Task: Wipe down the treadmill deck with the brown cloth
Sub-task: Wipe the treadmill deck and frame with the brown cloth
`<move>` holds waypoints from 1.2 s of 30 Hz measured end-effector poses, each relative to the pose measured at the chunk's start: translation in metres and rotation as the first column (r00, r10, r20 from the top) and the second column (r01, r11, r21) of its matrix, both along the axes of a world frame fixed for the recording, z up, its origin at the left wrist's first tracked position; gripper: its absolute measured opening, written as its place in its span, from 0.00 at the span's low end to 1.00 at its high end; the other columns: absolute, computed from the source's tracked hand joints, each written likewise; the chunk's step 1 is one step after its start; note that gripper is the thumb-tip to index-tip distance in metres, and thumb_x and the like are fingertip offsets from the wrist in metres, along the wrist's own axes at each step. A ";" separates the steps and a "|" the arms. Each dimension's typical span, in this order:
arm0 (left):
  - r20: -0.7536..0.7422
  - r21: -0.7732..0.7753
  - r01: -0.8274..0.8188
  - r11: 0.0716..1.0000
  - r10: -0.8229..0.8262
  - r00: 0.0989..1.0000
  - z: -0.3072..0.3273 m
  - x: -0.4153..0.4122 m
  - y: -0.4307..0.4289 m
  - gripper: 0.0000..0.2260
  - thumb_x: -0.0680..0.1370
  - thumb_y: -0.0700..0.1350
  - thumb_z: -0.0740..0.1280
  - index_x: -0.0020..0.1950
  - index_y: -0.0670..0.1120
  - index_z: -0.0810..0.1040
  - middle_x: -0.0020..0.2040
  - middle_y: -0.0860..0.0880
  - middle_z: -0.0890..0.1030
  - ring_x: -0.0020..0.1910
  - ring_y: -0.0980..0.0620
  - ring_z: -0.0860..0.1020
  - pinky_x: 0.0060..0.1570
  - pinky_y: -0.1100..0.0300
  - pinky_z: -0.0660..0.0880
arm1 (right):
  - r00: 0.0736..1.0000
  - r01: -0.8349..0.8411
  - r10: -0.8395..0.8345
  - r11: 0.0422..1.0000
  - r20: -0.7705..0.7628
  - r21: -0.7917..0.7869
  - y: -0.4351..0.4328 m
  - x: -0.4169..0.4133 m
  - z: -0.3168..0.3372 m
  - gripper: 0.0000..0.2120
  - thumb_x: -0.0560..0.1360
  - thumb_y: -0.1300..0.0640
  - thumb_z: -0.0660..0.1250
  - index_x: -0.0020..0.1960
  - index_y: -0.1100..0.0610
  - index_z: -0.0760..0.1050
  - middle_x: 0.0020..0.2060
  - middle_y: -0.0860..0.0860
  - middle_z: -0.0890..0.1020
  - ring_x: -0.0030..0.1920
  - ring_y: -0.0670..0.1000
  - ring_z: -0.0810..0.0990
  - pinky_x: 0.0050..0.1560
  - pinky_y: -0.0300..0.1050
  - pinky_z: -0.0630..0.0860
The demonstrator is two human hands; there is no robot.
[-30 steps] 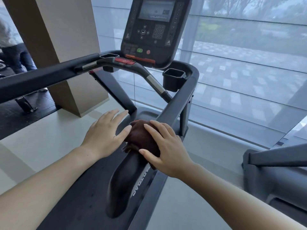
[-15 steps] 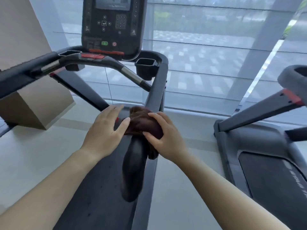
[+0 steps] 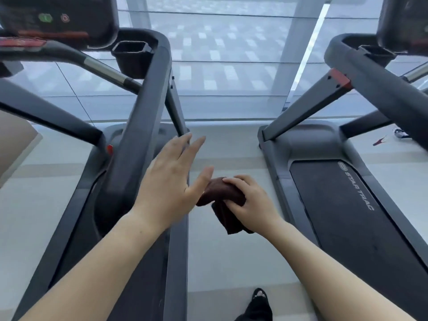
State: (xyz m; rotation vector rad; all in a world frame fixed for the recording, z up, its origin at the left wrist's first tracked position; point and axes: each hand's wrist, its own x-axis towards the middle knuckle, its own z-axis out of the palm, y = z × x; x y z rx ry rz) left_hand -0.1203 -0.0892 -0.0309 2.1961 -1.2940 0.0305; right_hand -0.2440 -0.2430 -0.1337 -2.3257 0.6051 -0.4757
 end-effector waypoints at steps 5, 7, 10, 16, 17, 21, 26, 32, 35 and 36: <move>-0.142 0.173 -0.026 0.985 0.051 0.989 -0.061 -0.029 -0.065 0.26 0.78 0.59 0.53 0.76 0.55 0.56 0.76 0.53 0.57 0.75 0.55 0.51 0.73 0.53 0.53 | 0.989 0.041 -0.029 0.996 -0.148 0.079 -0.062 -0.043 -0.041 0.18 0.73 0.54 0.67 0.62 0.47 0.75 0.59 0.46 0.73 0.57 0.48 0.75 0.54 0.38 0.67; -0.182 0.241 -0.034 0.970 0.079 0.980 -0.089 -0.041 -0.089 0.26 0.79 0.58 0.54 0.76 0.54 0.57 0.76 0.52 0.58 0.75 0.55 0.52 0.73 0.54 0.53 | 0.984 0.048 -0.026 0.992 -0.179 0.118 -0.088 -0.057 -0.051 0.17 0.73 0.52 0.67 0.62 0.45 0.75 0.59 0.45 0.73 0.57 0.48 0.75 0.55 0.41 0.70; -0.224 0.324 -0.048 0.945 0.125 0.967 -0.124 -0.056 -0.123 0.26 0.79 0.58 0.55 0.75 0.53 0.58 0.76 0.51 0.59 0.74 0.53 0.54 0.72 0.53 0.56 | 0.979 0.023 0.004 0.991 -0.203 0.131 -0.125 -0.068 -0.065 0.17 0.73 0.53 0.68 0.62 0.45 0.75 0.60 0.45 0.72 0.56 0.49 0.75 0.56 0.44 0.72; -0.272 0.429 -0.088 0.899 0.221 0.937 -0.155 -0.059 -0.171 0.26 0.79 0.58 0.55 0.76 0.54 0.57 0.76 0.50 0.59 0.75 0.53 0.54 0.72 0.51 0.57 | 0.963 -0.065 0.110 0.981 -0.247 0.182 -0.180 -0.053 -0.082 0.18 0.74 0.54 0.68 0.64 0.48 0.75 0.60 0.47 0.72 0.59 0.51 0.74 0.59 0.46 0.71; -0.276 0.438 -0.100 0.893 0.240 0.931 -0.157 -0.055 -0.174 0.26 0.79 0.58 0.55 0.76 0.54 0.57 0.76 0.50 0.59 0.75 0.53 0.54 0.72 0.52 0.56 | 0.960 -0.081 0.130 0.977 -0.250 0.195 -0.187 -0.046 -0.084 0.19 0.73 0.53 0.68 0.64 0.48 0.75 0.60 0.47 0.72 0.59 0.50 0.74 0.59 0.46 0.71; -0.275 0.473 -0.167 0.865 0.325 0.905 -0.164 -0.024 -0.183 0.25 0.79 0.58 0.55 0.76 0.55 0.56 0.76 0.51 0.58 0.75 0.53 0.53 0.72 0.52 0.56 | 0.939 -0.144 0.208 0.961 -0.274 0.235 -0.203 -0.008 -0.100 0.18 0.74 0.51 0.69 0.63 0.47 0.75 0.60 0.47 0.72 0.58 0.50 0.74 0.58 0.42 0.69; -0.274 0.493 -0.221 0.842 0.391 0.879 -0.177 0.038 -0.191 0.25 0.79 0.58 0.54 0.76 0.55 0.56 0.76 0.52 0.57 0.75 0.53 0.52 0.72 0.53 0.55 | 0.913 -0.207 0.284 0.941 -0.294 0.266 -0.216 0.064 -0.120 0.16 0.74 0.50 0.68 0.62 0.44 0.74 0.58 0.44 0.71 0.56 0.48 0.74 0.52 0.39 0.67; -0.220 0.542 -0.259 0.799 0.433 0.874 -0.192 0.124 -0.206 0.25 0.79 0.58 0.55 0.75 0.54 0.59 0.76 0.52 0.59 0.75 0.53 0.54 0.71 0.52 0.58 | 0.913 -0.266 0.325 0.933 -0.248 0.242 -0.229 0.157 -0.134 0.18 0.74 0.49 0.68 0.63 0.45 0.74 0.59 0.45 0.71 0.56 0.49 0.74 0.52 0.39 0.67; -0.212 0.563 -0.292 0.773 0.477 0.853 -0.200 0.149 -0.207 0.24 0.79 0.58 0.55 0.75 0.55 0.59 0.75 0.52 0.60 0.74 0.52 0.56 0.70 0.51 0.60 | 0.899 -0.310 0.369 0.917 -0.235 0.252 -0.236 0.195 -0.146 0.17 0.74 0.50 0.69 0.63 0.44 0.74 0.59 0.45 0.71 0.56 0.49 0.74 0.52 0.39 0.66; -0.206 0.569 -0.308 0.763 0.494 0.844 -0.203 0.155 -0.207 0.24 0.79 0.58 0.55 0.75 0.55 0.60 0.75 0.52 0.60 0.74 0.52 0.56 0.70 0.51 0.59 | 0.894 -0.328 0.387 0.909 -0.226 0.258 -0.238 0.206 -0.151 0.17 0.74 0.50 0.69 0.62 0.44 0.74 0.59 0.45 0.71 0.56 0.50 0.74 0.52 0.39 0.66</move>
